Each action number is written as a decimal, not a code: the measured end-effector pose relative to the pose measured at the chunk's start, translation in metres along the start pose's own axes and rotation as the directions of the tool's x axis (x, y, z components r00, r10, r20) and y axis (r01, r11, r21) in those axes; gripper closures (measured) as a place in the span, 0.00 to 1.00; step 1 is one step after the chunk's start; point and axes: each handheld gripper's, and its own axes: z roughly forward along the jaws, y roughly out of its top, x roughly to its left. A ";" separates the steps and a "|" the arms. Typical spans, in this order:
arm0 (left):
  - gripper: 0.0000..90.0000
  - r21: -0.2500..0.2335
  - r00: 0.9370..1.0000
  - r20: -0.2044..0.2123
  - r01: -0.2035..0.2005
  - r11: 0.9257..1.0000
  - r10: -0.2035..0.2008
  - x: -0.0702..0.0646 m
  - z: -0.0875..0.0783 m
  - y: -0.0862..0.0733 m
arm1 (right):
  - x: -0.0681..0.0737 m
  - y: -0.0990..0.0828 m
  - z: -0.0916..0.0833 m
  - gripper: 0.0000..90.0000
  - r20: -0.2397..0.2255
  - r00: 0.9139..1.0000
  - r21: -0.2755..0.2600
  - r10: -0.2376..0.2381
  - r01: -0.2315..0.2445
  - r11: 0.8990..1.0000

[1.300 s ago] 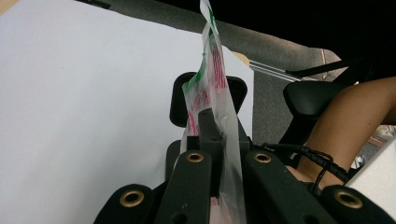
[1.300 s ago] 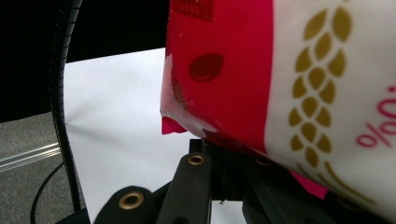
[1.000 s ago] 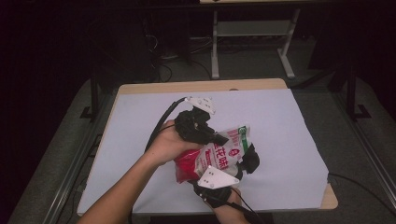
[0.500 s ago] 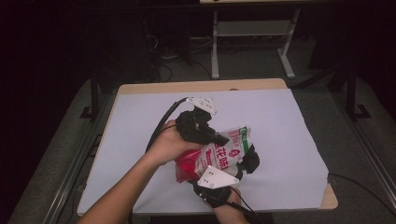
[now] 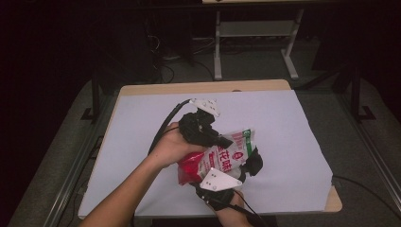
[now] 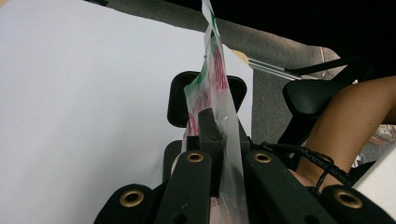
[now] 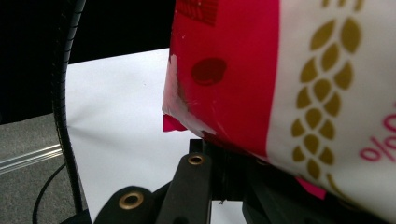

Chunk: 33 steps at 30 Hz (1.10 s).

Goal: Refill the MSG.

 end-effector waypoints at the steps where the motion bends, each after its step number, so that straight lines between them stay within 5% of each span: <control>1: 1.00 0.001 1.000 0.000 -0.001 1.000 0.001 0.000 0.000 0.000 | 0.000 0.000 0.000 1.00 0.000 1.000 0.000 0.001 -0.001 1.000; 33: 1.00 -0.004 1.000 -0.009 0.007 1.000 -0.007 0.000 0.001 0.000 | 0.000 -0.001 0.001 1.00 -0.002 1.000 -0.001 0.004 -0.004 1.000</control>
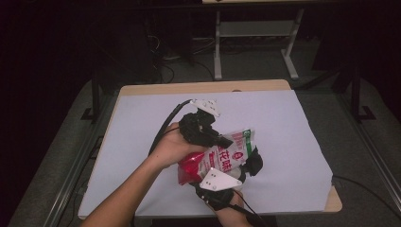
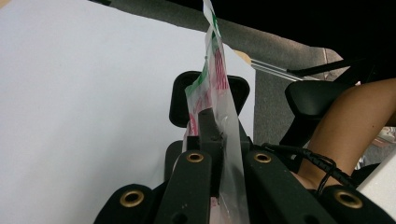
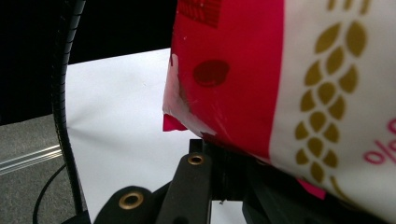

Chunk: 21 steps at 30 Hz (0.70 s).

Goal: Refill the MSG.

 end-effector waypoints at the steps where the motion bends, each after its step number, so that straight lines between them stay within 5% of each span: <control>1: 1.00 0.001 1.000 0.001 -0.001 1.000 0.001 0.000 0.000 0.000 | 0.000 0.000 0.000 1.00 0.000 1.000 0.000 0.000 0.000 1.000; 21: 1.00 0.002 1.000 -0.003 0.008 1.000 -0.008 0.000 0.002 0.003 | 0.000 0.001 0.000 1.00 0.000 1.000 -0.006 -0.003 0.003 1.000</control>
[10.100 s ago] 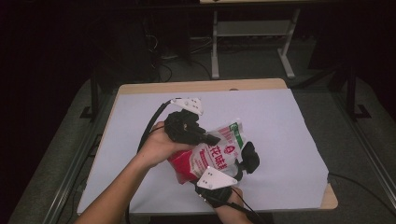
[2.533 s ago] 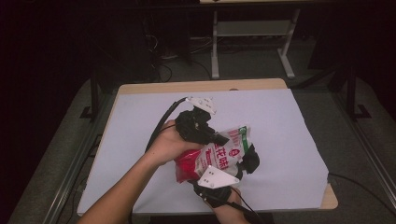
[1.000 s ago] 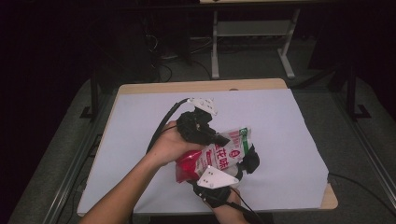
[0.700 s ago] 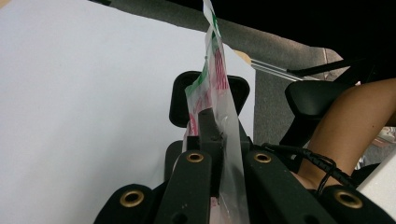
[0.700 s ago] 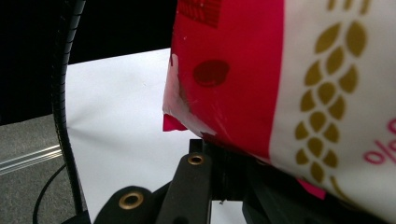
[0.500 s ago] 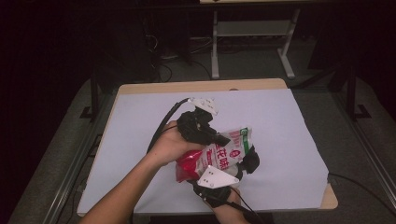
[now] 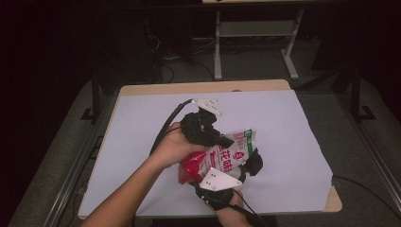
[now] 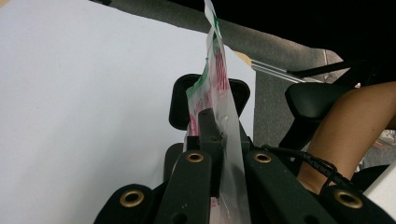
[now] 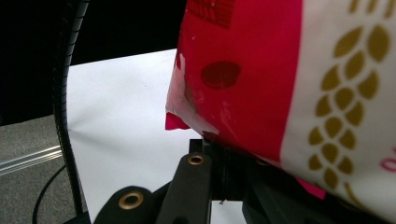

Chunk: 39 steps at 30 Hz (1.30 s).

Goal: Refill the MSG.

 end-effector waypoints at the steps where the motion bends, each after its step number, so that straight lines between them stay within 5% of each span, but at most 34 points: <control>1: 1.00 0.000 1.000 0.001 0.001 1.000 -0.001 0.000 0.000 0.000 | 0.000 0.000 0.000 1.00 -0.001 1.000 -0.001 0.000 0.000 1.000; 39: 1.00 -0.004 1.000 0.011 0.022 1.000 -0.022 0.000 0.004 0.001 | 0.001 0.001 0.001 1.00 -0.008 1.000 -0.013 0.000 0.000 1.000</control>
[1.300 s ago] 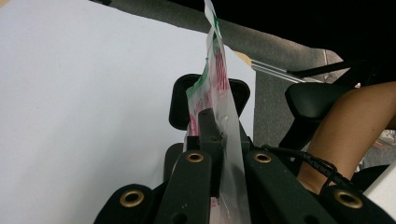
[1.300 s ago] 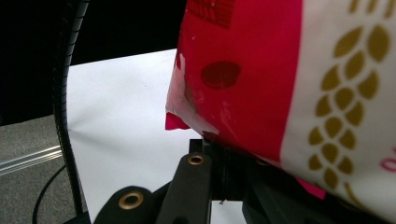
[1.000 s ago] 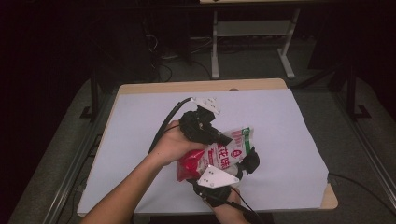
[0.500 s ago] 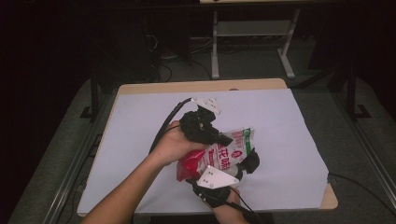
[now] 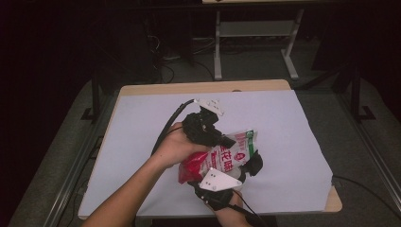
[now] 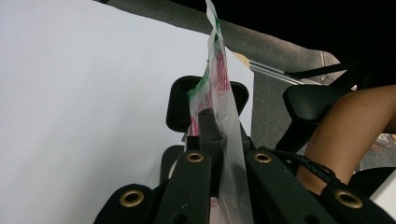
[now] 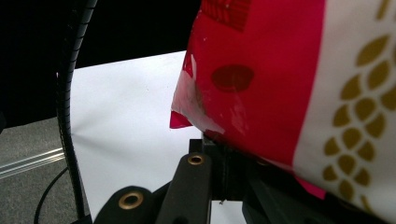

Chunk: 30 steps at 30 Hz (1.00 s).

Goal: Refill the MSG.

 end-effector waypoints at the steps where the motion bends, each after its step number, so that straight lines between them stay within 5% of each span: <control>1: 1.00 0.000 1.000 -0.001 0.000 1.000 0.000 0.000 0.000 0.000 | 0.000 0.000 0.000 1.00 0.000 1.000 0.000 0.000 0.000 1.000; 30: 1.00 -0.002 1.000 -0.004 0.014 1.000 -0.014 0.000 0.001 0.000 | 0.000 0.001 0.000 1.00 -0.002 1.000 -0.003 -0.001 0.001 1.000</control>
